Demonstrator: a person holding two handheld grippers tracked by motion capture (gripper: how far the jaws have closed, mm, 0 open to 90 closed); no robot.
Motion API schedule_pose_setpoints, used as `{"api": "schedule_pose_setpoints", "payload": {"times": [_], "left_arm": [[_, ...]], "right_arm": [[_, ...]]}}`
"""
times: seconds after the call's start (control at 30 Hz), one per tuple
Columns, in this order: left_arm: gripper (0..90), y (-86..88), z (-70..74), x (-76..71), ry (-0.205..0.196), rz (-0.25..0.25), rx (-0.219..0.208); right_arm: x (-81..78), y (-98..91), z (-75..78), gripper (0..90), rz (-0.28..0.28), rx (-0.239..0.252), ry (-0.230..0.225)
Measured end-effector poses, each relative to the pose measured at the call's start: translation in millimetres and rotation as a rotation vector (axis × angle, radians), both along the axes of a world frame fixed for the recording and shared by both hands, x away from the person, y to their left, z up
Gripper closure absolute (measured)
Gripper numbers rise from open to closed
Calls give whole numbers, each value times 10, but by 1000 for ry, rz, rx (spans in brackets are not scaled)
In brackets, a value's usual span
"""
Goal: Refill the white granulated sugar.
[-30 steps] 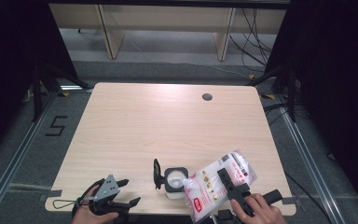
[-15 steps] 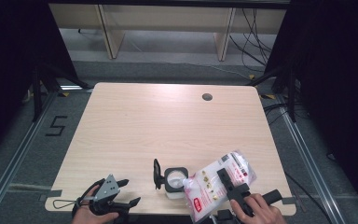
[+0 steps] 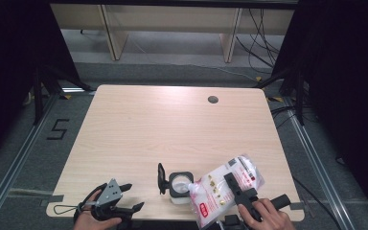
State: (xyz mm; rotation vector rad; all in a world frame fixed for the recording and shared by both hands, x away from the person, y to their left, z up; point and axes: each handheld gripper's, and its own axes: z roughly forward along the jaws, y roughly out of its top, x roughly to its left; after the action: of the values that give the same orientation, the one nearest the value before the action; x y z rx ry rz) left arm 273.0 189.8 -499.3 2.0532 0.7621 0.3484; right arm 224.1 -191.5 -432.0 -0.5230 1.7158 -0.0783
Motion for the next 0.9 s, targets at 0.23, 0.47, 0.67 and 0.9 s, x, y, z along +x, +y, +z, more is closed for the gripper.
{"api": "schedule_pose_setpoints", "payload": {"times": [0.23,0.47,0.67,0.9], "left_arm": [[245,2,4,10,-10,-22,24],[244,-13,-8,-9,9,3,4],[244,-10,-10,-3,13,4,3],[245,8,-6,15,4,-12,29]], "right_arm": [[4,-12,1,580,-2,1,0],[3,-11,2,584,-1,0,1],[5,-9,-2,587,-4,5,4],[7,-12,-1,589,-4,7,7]]}}
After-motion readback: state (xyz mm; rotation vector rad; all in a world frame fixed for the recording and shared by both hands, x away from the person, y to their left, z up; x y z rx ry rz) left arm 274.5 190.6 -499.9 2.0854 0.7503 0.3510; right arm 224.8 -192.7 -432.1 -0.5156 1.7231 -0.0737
